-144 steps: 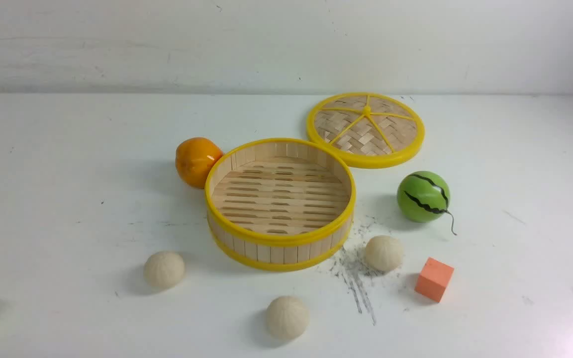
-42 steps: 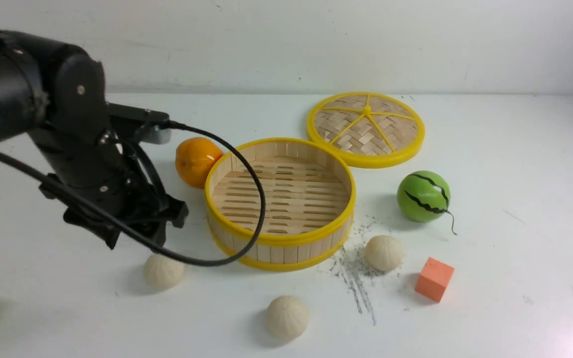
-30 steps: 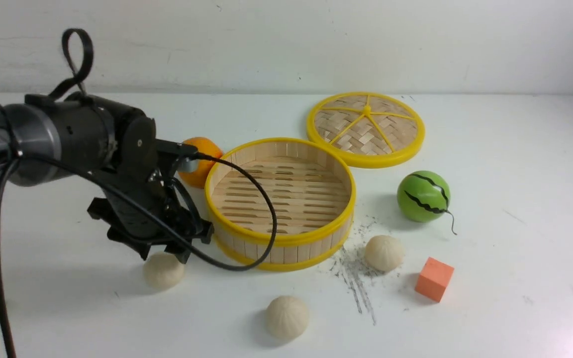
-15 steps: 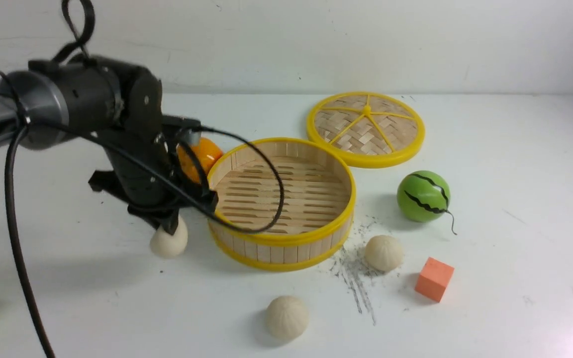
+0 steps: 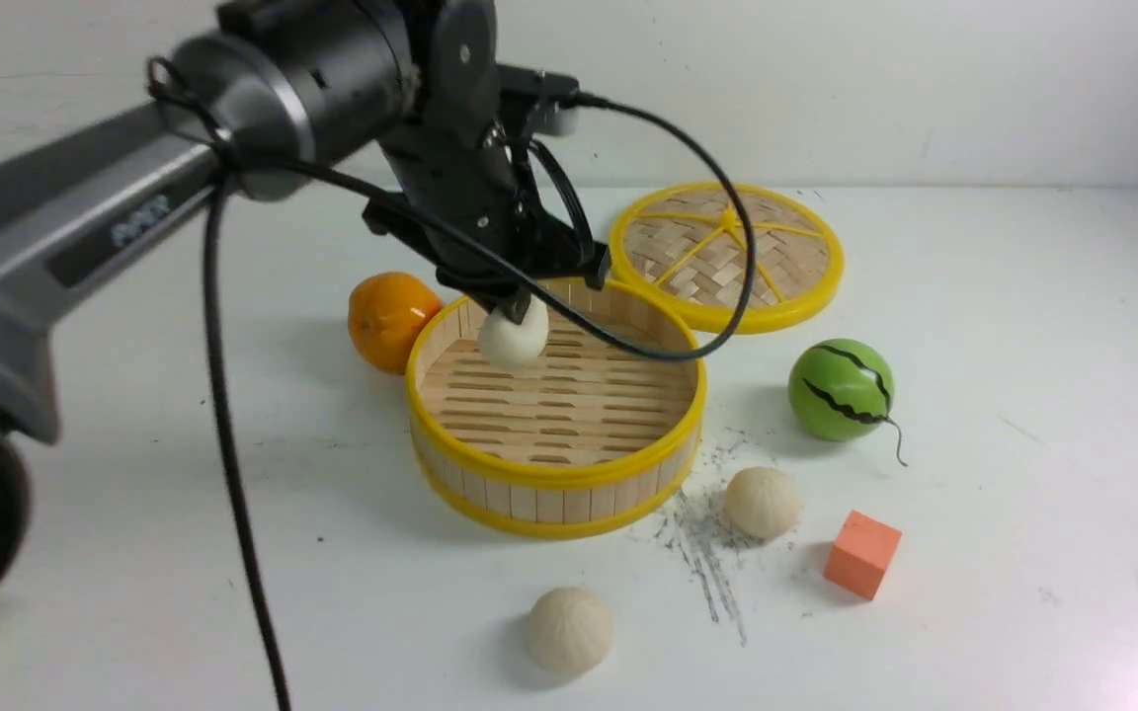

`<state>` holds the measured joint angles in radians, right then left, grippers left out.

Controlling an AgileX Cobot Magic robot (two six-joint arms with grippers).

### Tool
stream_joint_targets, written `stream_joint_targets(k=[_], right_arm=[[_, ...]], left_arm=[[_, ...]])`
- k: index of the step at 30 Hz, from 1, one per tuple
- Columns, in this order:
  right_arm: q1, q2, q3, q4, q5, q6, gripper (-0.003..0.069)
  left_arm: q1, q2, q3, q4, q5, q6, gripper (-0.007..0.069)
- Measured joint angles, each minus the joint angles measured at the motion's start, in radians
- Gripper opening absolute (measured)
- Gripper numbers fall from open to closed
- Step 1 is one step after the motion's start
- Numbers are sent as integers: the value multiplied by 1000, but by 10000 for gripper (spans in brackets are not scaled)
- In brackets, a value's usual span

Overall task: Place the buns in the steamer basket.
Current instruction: Use the left arm to put the steamed stuffed bun into the steamer, then use the left arm to grab a steamed stuffed bun

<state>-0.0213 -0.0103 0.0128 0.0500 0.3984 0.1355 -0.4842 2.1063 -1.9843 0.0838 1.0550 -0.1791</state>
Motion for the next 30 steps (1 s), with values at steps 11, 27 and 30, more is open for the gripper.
stream_joint_targets(k=[11, 27, 30], right_arm=[[0, 0, 0, -1, 0, 0, 239], [0, 0, 0, -1, 0, 0, 239], [0, 0, 0, -1, 0, 0, 239]], left_arm=[[21, 134, -15, 65, -42, -48, 232], [21, 26, -171, 41, 166, -52, 565], [21, -65, -162, -47, 177, -52, 539]])
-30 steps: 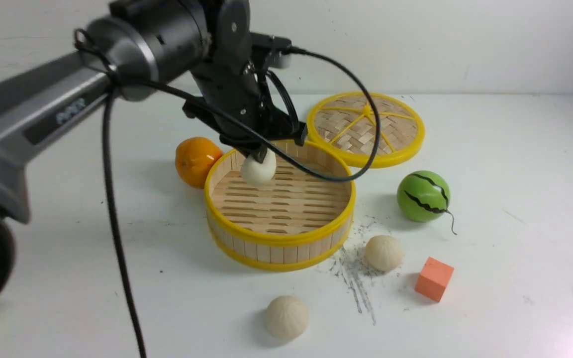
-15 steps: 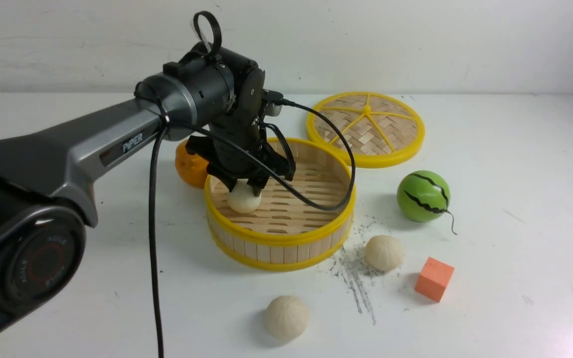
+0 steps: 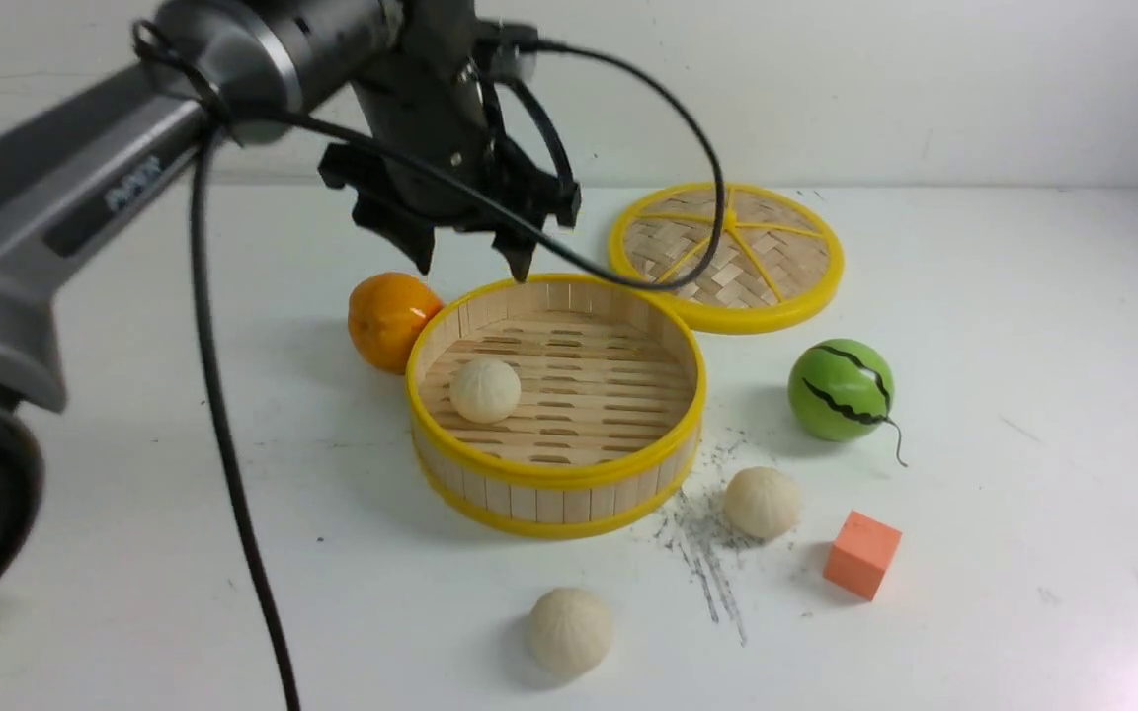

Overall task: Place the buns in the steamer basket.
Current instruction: Use the left arm to grab a steamed stuffed bun

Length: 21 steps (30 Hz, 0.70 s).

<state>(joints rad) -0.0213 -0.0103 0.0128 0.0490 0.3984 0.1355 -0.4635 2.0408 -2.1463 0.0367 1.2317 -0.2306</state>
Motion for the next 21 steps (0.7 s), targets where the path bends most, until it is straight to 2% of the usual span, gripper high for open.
stream_joint_targets(k=[3, 6, 8, 11, 15, 21], right_arm=[[0, 0, 0, 0, 0, 0, 239], [0, 0, 0, 0, 0, 0, 239], [0, 0, 0, 0, 0, 0, 239], [0, 0, 0, 0, 0, 0, 239], [0, 0, 0, 0, 0, 0, 239], [0, 0, 0, 0, 0, 0, 239]], left_arm=[[-10, -77, 85, -70, 3, 6, 524], [-43, -145, 236, -77, 5, 19, 519], [-93, -179, 378, -62, 6, 19, 518], [-146, -191, 484, -37, 6, 15, 518], [-256, -177, 644, -17, -78, -3, 518], [-288, -102, 681, -10, -209, -19, 518]])
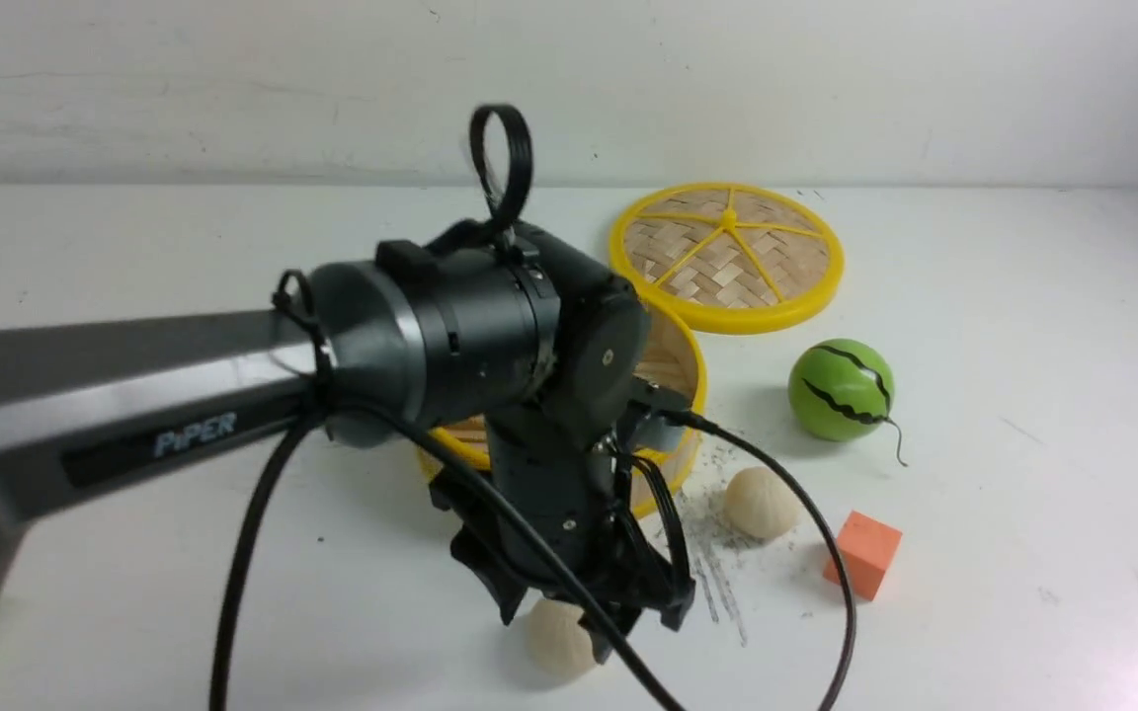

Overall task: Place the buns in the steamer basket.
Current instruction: Use the left arm to grab a steamed stuffed bun, then use the left arm to put the steamed stuffed bun into the steamer

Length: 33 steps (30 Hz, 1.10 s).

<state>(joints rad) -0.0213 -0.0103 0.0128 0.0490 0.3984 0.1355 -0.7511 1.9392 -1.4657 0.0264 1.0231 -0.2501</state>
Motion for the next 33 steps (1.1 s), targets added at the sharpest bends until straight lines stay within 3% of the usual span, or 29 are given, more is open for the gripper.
stream_joint_targets(k=[9, 15, 17, 18, 19, 23, 33], right_arm=[[0, 0, 0, 0, 0, 0, 239], [0, 0, 0, 0, 0, 0, 239], [0, 0, 0, 0, 0, 0, 239], [0, 0, 0, 0, 0, 0, 239], [0, 0, 0, 0, 0, 0, 239], [0, 0, 0, 0, 0, 0, 239], [0, 0, 0, 0, 0, 0, 239]], left_arm=[[0, 97, 0, 90, -60, -53, 514], [-1, 98, -5, 97, -70, -64, 416], [-1, 98, -37, 97, -50, -64, 279], [-1, 98, -40, 97, -48, -64, 267], [-1, 95, -67, 100, -30, -63, 186], [-1, 59, -180, 140, -13, -58, 3], [84, 85, -437, 169, -59, -59, -1]])
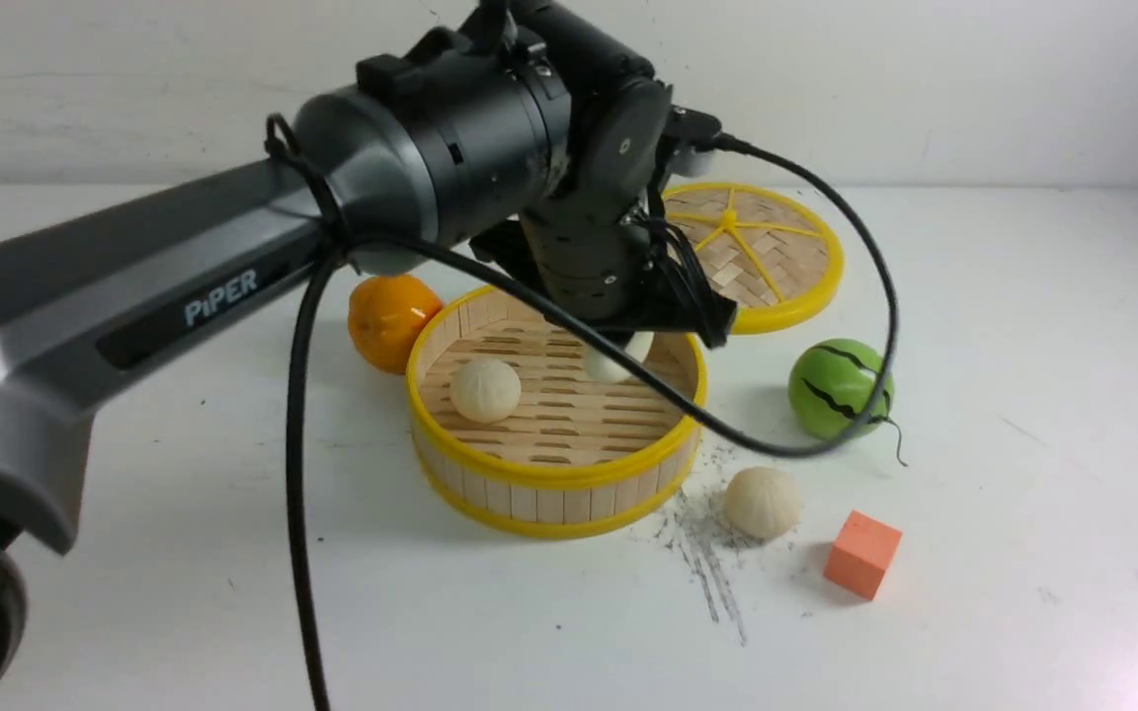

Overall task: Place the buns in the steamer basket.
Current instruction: Use the left arm to put the steamed stuffed bun into the steamer, then use the right arm to grab a steamed stuffed bun

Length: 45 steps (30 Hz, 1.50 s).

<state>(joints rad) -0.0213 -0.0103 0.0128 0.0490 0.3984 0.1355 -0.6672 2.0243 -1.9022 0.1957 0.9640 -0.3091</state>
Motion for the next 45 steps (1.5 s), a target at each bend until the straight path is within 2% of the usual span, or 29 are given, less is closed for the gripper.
stream_joint_targets(k=[5, 8, 16, 18, 21, 27, 34, 41, 45], right_arm=[[0, 0, 0, 0, 0, 0, 239], [0, 0, 0, 0, 0, 0, 239], [0, 0, 0, 0, 0, 0, 239], [0, 0, 0, 0, 0, 0, 239], [0, 0, 0, 0, 0, 0, 239], [0, 0, 0, 0, 0, 0, 239], [0, 0, 0, 0, 0, 0, 239], [0, 0, 0, 0, 0, 0, 239], [0, 0, 0, 1, 0, 0, 239]], left_arm=[[67, 103, -3, -29, -38, -1, 36], [84, 158, -3, -30, -39, -1, 130], [86, 198, -4, -24, -12, -1, 474], [86, 187, -21, -16, 29, -2, 531], [86, 150, -83, -10, 110, -2, 567], [86, -34, -183, -20, 255, 14, 567], [86, -276, -137, -82, 282, 22, 519], [85, -603, 133, -112, 282, 29, 408], [85, -830, 410, -112, 276, 31, 304]])
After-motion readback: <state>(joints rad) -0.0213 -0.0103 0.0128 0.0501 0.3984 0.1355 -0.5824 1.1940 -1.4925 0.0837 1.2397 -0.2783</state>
